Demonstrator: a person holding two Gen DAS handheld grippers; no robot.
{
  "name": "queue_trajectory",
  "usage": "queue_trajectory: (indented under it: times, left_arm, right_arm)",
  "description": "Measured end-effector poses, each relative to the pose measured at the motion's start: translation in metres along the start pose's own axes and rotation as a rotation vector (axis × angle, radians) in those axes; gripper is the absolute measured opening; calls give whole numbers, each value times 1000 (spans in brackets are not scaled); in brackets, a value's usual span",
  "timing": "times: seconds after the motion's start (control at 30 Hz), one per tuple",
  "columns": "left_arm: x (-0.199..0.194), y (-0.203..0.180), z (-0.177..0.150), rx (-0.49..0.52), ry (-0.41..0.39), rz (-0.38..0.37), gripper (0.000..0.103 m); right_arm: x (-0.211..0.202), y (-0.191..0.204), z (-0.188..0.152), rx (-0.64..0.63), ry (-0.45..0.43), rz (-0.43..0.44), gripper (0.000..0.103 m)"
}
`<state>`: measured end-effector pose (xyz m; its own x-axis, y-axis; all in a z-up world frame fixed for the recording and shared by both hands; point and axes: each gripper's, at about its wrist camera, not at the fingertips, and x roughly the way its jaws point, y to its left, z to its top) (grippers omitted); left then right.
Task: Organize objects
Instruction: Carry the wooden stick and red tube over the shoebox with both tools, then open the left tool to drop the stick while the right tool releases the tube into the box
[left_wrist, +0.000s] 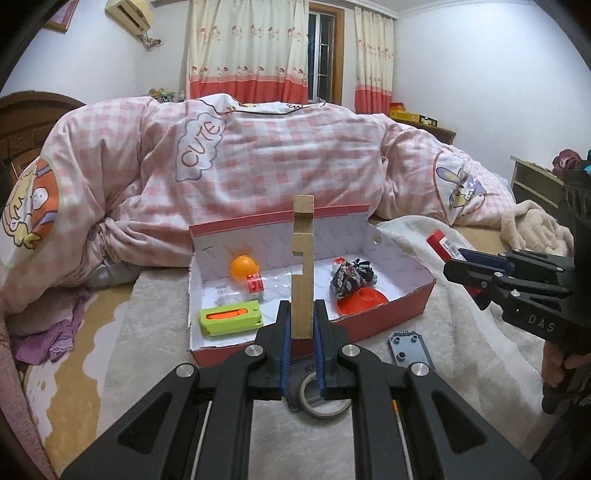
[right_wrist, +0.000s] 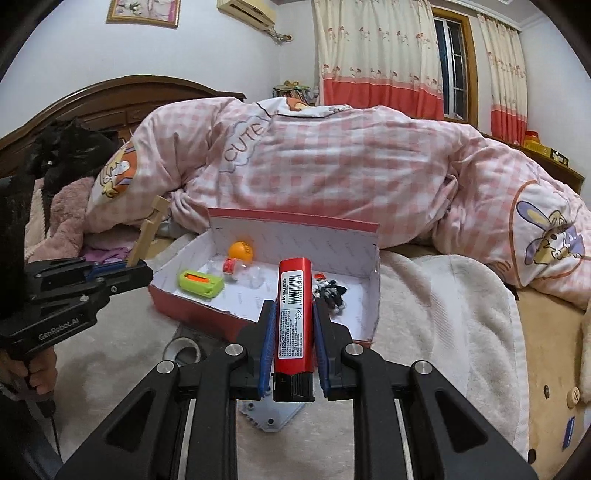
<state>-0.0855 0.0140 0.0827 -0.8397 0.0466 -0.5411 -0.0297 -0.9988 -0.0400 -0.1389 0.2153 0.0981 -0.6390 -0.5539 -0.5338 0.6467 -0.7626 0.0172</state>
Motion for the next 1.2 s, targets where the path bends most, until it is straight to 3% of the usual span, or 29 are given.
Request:
queue_trajectory:
  times: [0.37, 0.8, 1.2]
  left_arm:
    - [22, 0, 2, -12, 31, 1, 10]
    - [89, -3, 16, -17, 52, 56, 10]
    - [103, 1, 5, -1, 108, 88, 10]
  right_arm:
    - [13, 0, 1, 10, -1, 11, 20]
    - [77, 3, 13, -46, -42, -58, 21]
    - [96, 16, 1, -94, 44, -74, 21]
